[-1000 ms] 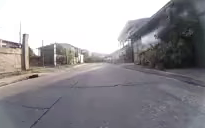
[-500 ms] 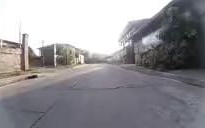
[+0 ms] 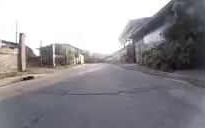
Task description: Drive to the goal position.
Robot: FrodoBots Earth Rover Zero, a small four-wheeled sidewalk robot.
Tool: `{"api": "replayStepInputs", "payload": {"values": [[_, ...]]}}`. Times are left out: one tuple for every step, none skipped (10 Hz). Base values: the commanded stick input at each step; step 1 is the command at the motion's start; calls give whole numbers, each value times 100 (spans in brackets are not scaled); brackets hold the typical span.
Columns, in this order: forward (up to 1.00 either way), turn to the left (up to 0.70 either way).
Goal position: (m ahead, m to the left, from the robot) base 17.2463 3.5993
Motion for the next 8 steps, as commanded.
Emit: {"api": "replayStepInputs", "payload": {"values": [[98,-39],[98,-39],[98,-39],[98,-39],[98,-39],[98,-39],[98,-39],[98,-39]]}}
